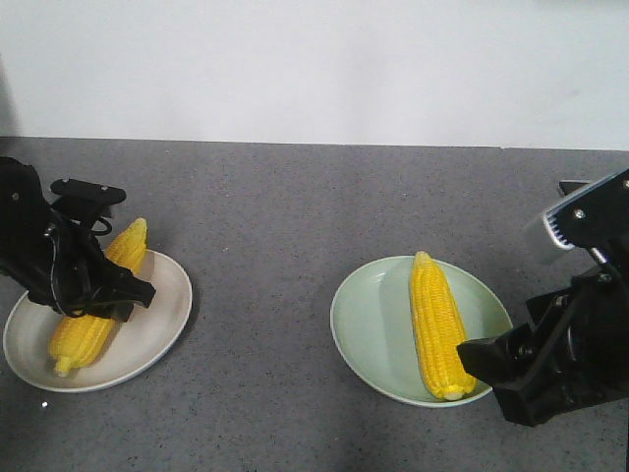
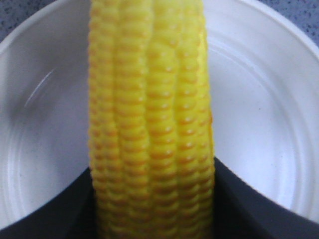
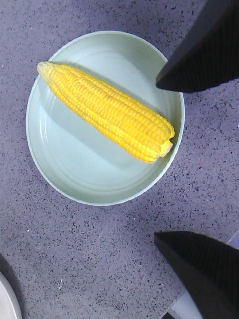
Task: Distribute corn equally
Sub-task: 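Tilt the left gripper's cob down onto the cream plate, then open the left gripper and raise it away from the cream plate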
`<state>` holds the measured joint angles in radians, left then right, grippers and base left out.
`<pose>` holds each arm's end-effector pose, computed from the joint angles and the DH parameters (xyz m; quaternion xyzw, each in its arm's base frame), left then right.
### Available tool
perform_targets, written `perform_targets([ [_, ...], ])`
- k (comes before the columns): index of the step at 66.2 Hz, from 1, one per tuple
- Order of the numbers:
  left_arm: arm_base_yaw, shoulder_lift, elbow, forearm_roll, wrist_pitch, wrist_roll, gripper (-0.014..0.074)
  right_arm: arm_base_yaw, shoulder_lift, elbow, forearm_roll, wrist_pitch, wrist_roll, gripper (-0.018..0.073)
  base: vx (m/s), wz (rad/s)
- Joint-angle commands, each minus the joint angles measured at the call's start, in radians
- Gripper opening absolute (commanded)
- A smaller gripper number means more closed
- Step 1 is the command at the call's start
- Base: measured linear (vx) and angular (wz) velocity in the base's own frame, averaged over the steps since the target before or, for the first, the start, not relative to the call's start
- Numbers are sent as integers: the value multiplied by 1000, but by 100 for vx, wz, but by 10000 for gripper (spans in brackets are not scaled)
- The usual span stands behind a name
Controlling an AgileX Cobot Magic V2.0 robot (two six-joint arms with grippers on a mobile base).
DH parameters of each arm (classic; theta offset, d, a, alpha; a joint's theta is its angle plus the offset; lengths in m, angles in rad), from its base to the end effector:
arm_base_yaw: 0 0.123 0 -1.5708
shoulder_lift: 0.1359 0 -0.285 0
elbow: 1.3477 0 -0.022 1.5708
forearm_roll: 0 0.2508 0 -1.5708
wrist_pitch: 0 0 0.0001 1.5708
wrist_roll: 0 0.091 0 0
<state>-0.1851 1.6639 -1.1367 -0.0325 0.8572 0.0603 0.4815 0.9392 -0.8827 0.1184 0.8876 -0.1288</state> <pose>0.3195 -0.0621 0.2260 0.1124 0.9842 -0.0221 0.1352 0.1503 0.0879 0.3350 -0.2629 0.8978 0.1164 0.3336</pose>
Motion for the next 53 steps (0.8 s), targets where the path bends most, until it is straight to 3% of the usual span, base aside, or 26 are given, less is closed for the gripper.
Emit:
perform_targets([
  [1,3,-38,-30,-6,-24,-12,458,3,-10,-25,0,-53,1,562,0,0],
  [11,3,-60,-30,-6,-5,-11,520,3,-10,-25,0,-53,1,562,0,0],
  [30,3,-219,-31,-6,8,-7,523,3,-10,-25,0,-53,1,562,0,0],
  [41,3,-358,-27,-6,11,82,523,3,-10,-25,0,-53,1,562,0,0],
  [53,-3,-488,-24,-7,39,90,523,3,-10,-25,0,-53,1,562,0,0],
])
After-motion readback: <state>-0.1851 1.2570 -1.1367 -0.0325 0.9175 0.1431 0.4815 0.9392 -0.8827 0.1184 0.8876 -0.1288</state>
